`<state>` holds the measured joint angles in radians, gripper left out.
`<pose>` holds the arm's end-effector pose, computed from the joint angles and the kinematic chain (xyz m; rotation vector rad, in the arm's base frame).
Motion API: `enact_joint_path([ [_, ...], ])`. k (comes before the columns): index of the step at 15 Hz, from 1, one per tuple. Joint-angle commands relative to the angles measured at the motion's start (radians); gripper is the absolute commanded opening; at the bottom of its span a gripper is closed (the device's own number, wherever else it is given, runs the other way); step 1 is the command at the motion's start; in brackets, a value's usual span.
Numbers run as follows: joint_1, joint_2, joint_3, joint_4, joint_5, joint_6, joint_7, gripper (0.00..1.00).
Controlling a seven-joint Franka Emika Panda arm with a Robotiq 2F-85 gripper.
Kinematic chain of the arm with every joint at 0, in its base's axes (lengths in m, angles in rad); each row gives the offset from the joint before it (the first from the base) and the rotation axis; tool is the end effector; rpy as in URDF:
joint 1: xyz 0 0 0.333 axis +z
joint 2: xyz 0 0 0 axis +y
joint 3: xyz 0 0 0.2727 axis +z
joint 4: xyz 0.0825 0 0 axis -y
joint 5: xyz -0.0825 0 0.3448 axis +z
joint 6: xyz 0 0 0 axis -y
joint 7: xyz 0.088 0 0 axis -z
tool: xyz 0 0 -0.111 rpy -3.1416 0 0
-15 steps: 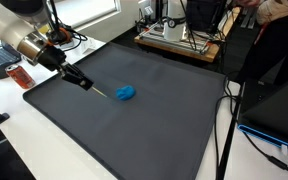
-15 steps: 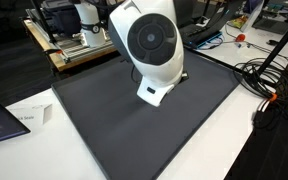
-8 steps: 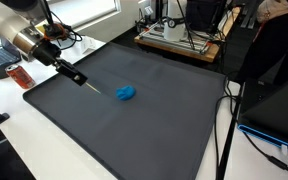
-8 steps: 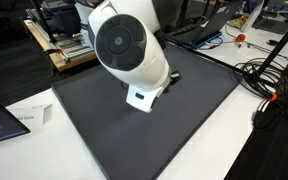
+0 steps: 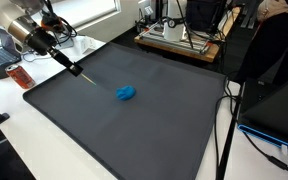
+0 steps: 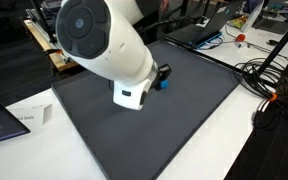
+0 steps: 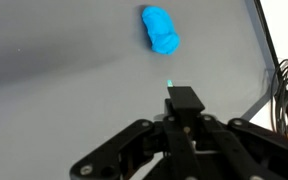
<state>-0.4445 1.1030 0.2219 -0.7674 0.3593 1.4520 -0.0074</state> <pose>0.6541 -0.1694 0.2466 -2.4616 0.4050 0.3962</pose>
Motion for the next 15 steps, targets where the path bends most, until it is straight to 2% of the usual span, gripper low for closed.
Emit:
enact_joint_path([
  [1, -0.038, -0.153, 0.003, -0.234, 0.01, 0.039, -0.081, 0.05],
  [6, -0.055, -0.265, 0.012, -0.439, 0.048, 0.17, -0.129, 0.05],
  [7, -0.03, -0.173, 0.001, -0.282, 0.01, 0.112, -0.089, 0.12],
  [8, -0.031, -0.192, 0.001, -0.319, 0.013, 0.13, -0.097, 0.12],
  [9, 0.01, -0.209, -0.068, -0.335, 0.063, 0.124, -0.121, 0.12],
  [13, 0.009, -0.232, -0.07, -0.374, 0.068, 0.134, -0.128, 0.12],
  [14, 0.009, -0.237, -0.065, -0.404, 0.076, 0.174, -0.151, 0.03],
  [15, 0.008, -0.235, -0.065, -0.412, 0.092, 0.167, -0.156, 0.03],
])
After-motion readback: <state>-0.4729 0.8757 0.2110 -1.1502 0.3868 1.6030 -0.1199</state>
